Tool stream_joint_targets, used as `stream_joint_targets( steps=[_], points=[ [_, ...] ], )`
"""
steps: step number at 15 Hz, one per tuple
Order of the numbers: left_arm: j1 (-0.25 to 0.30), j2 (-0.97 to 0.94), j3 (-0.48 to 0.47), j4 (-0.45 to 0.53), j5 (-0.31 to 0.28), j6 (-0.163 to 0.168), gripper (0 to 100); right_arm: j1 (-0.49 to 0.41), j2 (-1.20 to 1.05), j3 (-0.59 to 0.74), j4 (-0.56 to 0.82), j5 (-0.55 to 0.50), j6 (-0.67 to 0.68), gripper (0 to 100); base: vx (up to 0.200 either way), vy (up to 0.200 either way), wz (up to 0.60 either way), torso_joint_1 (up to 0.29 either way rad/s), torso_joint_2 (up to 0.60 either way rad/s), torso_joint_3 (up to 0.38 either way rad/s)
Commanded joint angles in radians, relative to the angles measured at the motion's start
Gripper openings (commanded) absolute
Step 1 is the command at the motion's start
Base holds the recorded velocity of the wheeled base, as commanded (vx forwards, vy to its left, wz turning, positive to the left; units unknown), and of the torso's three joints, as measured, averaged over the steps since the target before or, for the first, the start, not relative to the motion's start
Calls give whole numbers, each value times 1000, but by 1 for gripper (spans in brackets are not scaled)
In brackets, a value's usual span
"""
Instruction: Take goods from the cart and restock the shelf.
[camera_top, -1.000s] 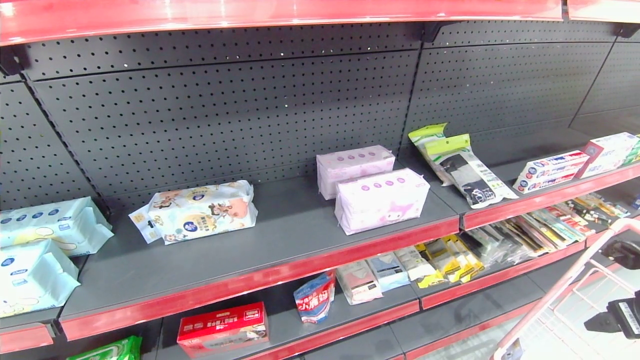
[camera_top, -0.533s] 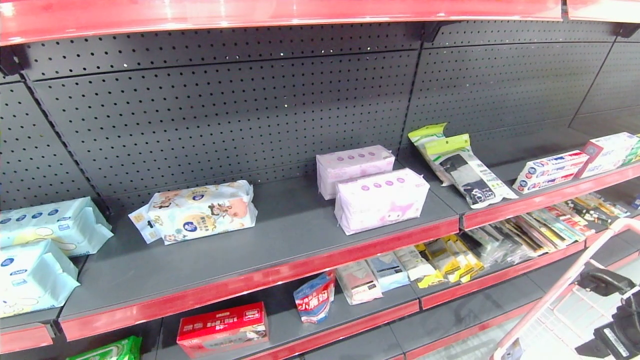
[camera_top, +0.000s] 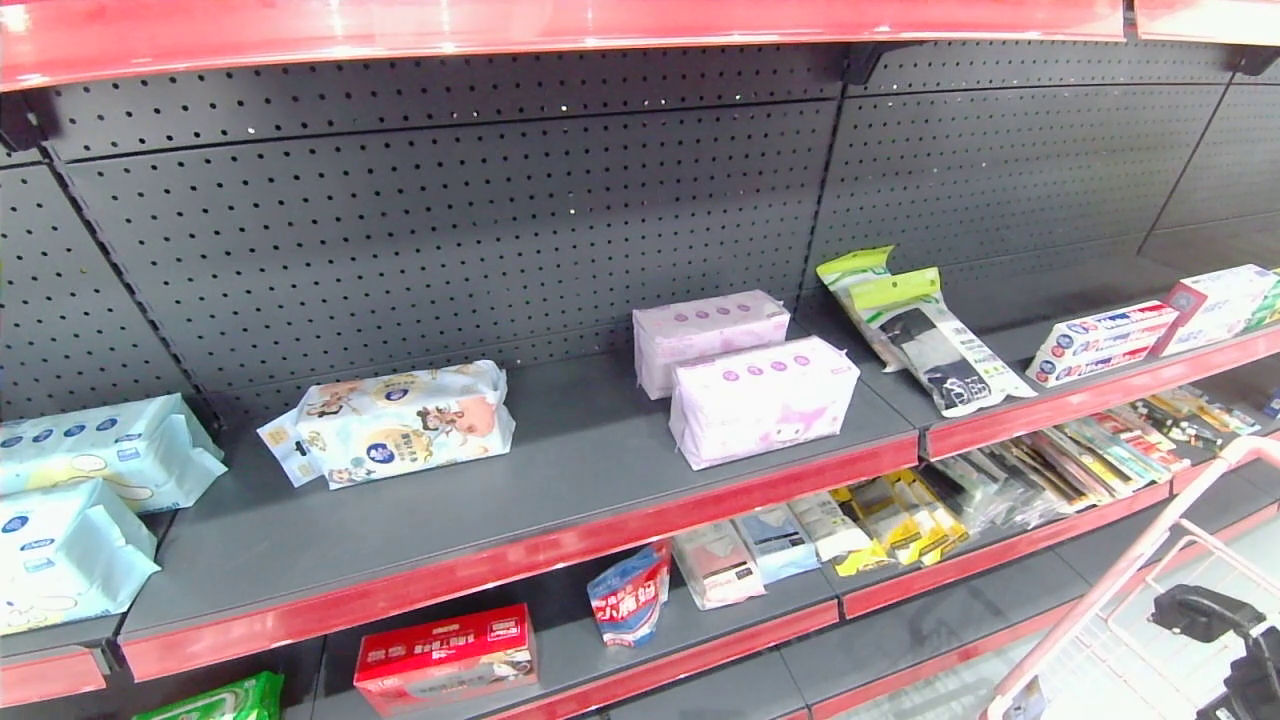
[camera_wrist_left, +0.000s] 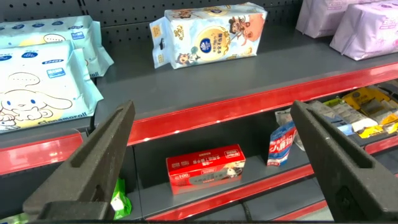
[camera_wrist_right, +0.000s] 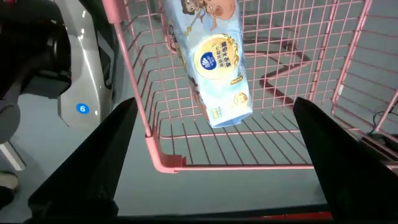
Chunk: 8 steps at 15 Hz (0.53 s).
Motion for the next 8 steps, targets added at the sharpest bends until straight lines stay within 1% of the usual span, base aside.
stream_joint_targets(
  steps=[1,6,8],
  points=[
    [0,1,0,0,0,0,100,-15,-3,8,0,0,0,100,0,0,0,0,0,0],
    [0,1,0,0,0,0,100,-45,-11,11,-1,0,-6,100,0,0,0,0,0,0],
    [0,1,0,0,0,0,100,-57,-12,17,-1,0,-43,100,0,0,0,-38,84,47]
  ],
)
